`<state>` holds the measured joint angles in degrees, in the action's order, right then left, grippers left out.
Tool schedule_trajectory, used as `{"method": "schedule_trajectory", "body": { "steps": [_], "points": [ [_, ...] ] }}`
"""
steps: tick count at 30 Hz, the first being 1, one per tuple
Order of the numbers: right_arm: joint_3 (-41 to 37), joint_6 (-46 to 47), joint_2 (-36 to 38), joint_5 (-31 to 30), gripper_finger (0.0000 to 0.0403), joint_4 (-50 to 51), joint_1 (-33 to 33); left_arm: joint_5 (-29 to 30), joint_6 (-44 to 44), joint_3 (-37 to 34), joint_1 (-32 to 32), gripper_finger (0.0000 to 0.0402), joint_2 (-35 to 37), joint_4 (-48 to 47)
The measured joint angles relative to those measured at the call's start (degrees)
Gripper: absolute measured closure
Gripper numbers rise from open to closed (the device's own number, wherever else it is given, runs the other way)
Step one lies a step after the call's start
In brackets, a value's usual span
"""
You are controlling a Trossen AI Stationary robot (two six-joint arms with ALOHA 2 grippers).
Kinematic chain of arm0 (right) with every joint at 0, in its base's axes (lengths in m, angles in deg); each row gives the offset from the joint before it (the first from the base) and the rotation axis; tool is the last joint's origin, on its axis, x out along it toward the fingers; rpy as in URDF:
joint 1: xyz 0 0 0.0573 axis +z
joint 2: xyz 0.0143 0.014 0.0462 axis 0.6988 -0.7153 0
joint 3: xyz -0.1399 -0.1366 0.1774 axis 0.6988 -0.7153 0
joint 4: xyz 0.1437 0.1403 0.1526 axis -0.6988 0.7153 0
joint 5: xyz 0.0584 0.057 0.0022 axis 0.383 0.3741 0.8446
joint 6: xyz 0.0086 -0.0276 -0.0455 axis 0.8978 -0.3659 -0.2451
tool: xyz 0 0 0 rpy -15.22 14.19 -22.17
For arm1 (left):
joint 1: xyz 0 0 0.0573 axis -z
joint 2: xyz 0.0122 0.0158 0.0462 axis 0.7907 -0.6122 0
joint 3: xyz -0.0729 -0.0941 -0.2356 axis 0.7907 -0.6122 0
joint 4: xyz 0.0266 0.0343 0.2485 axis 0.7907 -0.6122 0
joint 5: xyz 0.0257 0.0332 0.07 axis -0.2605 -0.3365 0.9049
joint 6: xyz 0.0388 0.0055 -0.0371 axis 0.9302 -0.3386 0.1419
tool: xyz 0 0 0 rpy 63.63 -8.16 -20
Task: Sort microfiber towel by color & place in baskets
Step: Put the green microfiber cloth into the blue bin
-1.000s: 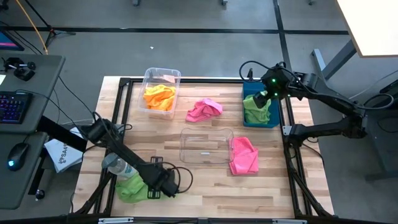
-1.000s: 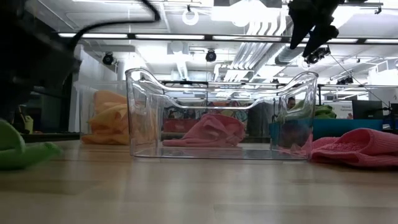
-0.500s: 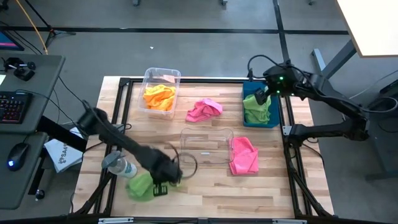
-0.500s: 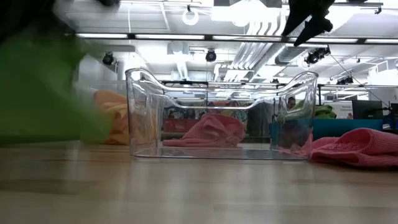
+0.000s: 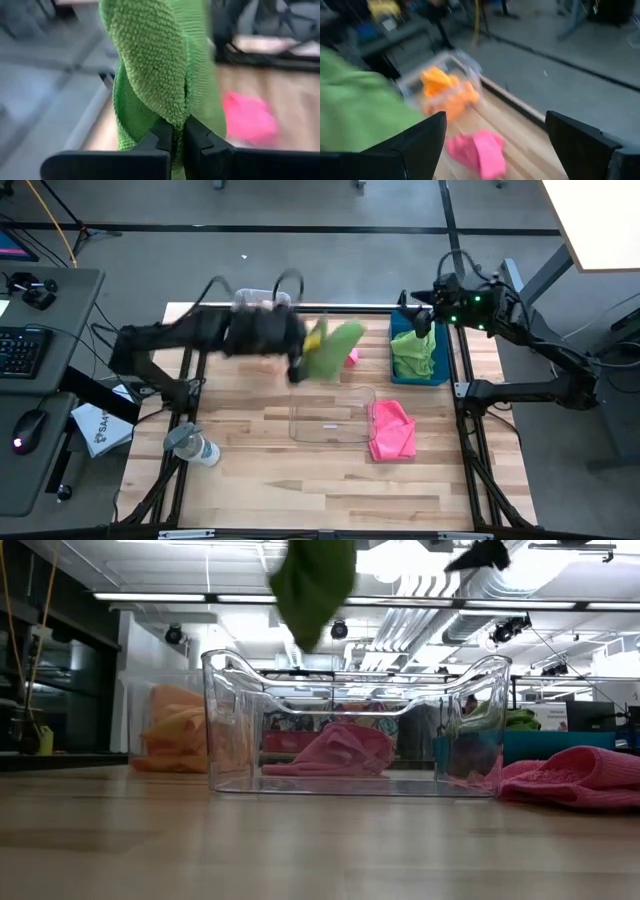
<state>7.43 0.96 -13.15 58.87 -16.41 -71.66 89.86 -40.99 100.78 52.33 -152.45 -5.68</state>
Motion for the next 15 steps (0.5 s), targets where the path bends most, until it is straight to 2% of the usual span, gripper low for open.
{"method": "schedule_trajectory", "body": {
  "steps": [3,7,11,15],
  "points": [
    [0.00,1.06,0.00,1.47,0.0068,-7.62,0.00,-10.26,9.61,-2.17,-9.44,0.0401,-2.59,12.58],
    [0.00,1.55,0.04,1.65,0.0068,-17.80,0.00,-23.40,12.14,-5.32,-19.12,0.0401,-8.37,27.35],
    [0.00,2.96,0.41,1.61,0.0068,-24.25,0.00,-31.14,10.57,-5.76,-23.76,0.0401,-16.59,39.47],
    [0.00,4.43,0.43,0.53,0.0068,-25.28,0.00,-34.10,7.33,-5.79,-24.61,0.0401,-24.21,53.47]
  ]
}}
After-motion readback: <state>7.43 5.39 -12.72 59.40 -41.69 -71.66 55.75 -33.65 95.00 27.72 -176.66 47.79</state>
